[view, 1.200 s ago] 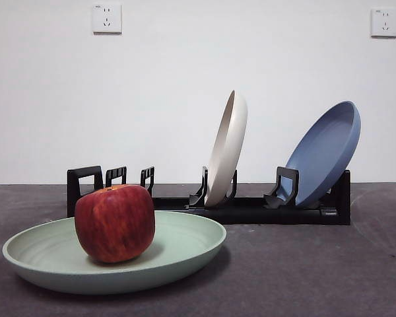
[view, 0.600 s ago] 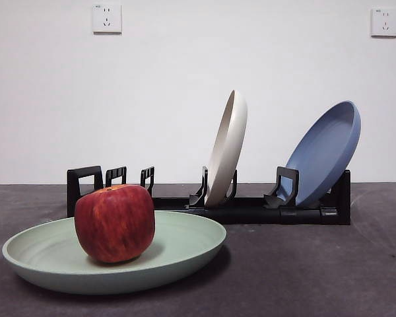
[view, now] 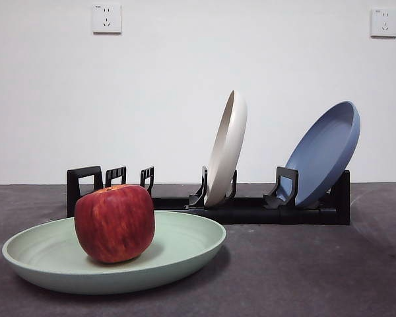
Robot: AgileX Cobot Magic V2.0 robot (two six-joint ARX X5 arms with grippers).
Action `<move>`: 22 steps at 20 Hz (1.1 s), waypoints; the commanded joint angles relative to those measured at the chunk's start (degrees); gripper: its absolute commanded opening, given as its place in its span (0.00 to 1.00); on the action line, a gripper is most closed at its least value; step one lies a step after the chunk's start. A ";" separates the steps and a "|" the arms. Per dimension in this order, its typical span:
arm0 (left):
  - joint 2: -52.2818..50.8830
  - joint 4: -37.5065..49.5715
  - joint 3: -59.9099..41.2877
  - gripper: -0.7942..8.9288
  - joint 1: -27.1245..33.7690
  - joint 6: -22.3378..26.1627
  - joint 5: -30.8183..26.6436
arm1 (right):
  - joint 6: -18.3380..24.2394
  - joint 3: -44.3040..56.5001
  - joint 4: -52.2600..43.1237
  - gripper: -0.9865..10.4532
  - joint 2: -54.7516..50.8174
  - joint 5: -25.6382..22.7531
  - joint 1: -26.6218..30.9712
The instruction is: Take the green plate from the plate rack,put the plate on the table,take the apple from the table,put the apple in the plate
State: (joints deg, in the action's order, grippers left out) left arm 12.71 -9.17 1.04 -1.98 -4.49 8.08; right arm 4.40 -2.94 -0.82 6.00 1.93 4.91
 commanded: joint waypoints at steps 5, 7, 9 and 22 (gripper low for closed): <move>1.14 1.49 -0.42 0.08 0.22 0.52 -0.20 | -3.30 2.10 11.58 0.08 -5.57 -2.29 -0.07; 1.31 1.53 -0.42 0.08 0.22 0.52 -0.20 | -3.21 2.10 11.72 0.08 -5.57 -2.27 -0.09; 1.44 1.62 -0.42 0.08 0.22 0.52 -0.20 | -3.06 2.10 11.72 0.08 -5.57 -2.25 -0.07; 1.44 1.64 -0.42 0.08 0.22 0.52 -0.20 | -4.00 2.08 11.41 0.08 -5.49 -2.40 -0.07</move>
State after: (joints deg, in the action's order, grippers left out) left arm 14.15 -8.12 1.04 -1.98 -4.49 8.08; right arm 1.02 -1.37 11.05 0.56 -0.23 4.89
